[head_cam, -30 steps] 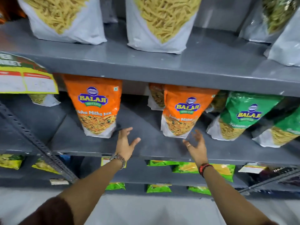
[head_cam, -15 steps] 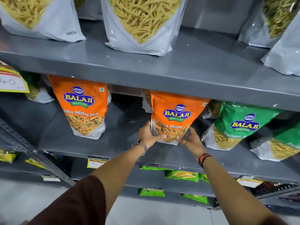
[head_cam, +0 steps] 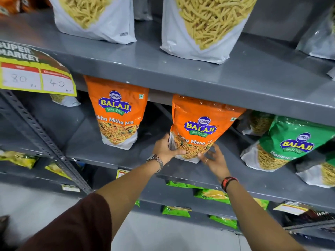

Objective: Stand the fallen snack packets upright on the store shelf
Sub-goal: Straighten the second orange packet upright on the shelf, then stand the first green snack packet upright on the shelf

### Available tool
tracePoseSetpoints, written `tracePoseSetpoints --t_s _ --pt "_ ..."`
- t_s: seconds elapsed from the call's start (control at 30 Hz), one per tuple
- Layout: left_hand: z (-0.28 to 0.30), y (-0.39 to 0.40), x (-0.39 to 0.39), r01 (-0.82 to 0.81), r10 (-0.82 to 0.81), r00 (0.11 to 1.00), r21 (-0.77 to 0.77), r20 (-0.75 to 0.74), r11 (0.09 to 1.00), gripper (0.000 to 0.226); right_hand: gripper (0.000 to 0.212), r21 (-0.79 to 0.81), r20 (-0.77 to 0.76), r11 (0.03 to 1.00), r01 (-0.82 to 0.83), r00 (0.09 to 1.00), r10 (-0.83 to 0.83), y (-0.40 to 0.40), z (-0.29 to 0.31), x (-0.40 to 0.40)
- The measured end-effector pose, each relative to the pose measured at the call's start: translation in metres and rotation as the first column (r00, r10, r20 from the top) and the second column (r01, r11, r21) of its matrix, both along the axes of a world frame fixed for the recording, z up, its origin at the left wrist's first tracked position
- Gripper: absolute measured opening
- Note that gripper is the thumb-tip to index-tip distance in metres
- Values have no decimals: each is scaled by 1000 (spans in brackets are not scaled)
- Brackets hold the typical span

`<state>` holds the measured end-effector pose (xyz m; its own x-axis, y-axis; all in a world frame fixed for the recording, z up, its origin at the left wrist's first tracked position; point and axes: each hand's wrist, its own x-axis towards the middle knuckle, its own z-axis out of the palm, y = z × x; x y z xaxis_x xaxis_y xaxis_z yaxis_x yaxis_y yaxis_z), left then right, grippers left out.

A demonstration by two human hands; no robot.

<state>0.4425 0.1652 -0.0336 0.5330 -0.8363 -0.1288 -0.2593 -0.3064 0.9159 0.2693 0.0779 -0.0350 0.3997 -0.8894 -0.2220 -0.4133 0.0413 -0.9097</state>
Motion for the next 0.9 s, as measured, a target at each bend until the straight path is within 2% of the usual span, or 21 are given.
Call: tracePoseSetpoints --t_s 0.13,0.2,0.27,0.37,0.43,0.53,0.6,0.73,0.83,0.9 --pt "-7 5 1 4 -6 998 36 57 999 71 77 38 53 999 -36 998 34 2 -5 -6" --pt "-14 11 -3 -34 32 998 35 62 999 66 77 85 71 996 28 997 -35 5 -11 -14" --pt "-24 20 -11 -141 139 987 29 76 990 55 66 90 92 984 153 983 -162 5 -20 -32" --pt "-42 32 -23 -280 277 957 22 89 960 36 50 -24 27 955 296 955 -296 1 -30 -75" --pt "-51 32 -37 -258 258 960 -10 113 966 26 45 -98 -1 923 373 927 -375 -4 -31 -114" --pt "-53 27 -63 -222 227 970 -63 92 973 22 48 -159 18 881 445 894 -448 -18 -30 -169" --pt "-50 16 -91 -194 203 974 -92 103 977 18 52 -162 17 883 441 896 -445 -36 -28 -205" --pt "-51 -14 -146 -123 127 991 -104 36 987 20 65 -96 22 929 358 934 -357 -78 -18 -249" --pt "-45 -53 -193 -26 23 998 -60 -51 998 34 75 -79 90 971 226 972 -219 -110 -3 -266" --pt "-35 -82 -216 45 -48 994 -31 -94 998 62 76 -88 136 987 135 983 -122 -130 6 -267"
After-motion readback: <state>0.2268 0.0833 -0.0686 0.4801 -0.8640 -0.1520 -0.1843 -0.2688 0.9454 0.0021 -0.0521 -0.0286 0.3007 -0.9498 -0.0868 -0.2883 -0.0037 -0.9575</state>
